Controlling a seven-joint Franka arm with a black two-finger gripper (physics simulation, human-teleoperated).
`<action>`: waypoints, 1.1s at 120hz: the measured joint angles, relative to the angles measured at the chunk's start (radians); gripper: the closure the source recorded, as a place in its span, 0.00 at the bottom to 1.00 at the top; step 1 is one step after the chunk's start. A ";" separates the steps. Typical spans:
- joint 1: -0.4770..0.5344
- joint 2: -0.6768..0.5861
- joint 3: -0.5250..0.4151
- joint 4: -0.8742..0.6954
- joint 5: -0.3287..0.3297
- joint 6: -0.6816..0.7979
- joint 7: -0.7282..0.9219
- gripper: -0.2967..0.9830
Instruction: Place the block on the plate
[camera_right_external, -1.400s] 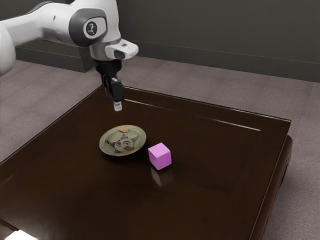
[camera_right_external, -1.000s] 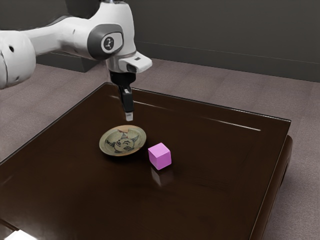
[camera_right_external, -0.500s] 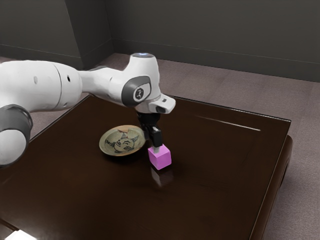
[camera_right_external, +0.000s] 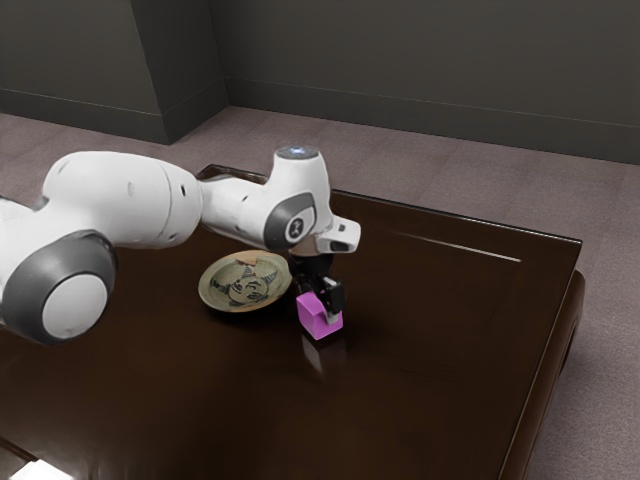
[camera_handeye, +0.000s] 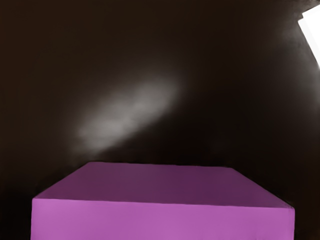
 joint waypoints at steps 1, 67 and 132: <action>0.000 0.003 0.000 0.000 0.000 0.001 -0.002 0.23; 0.034 -0.103 0.000 0.001 0.007 -0.057 -0.086 0.45; 0.206 0.001 0.073 0.142 0.030 -0.233 -0.114 0.44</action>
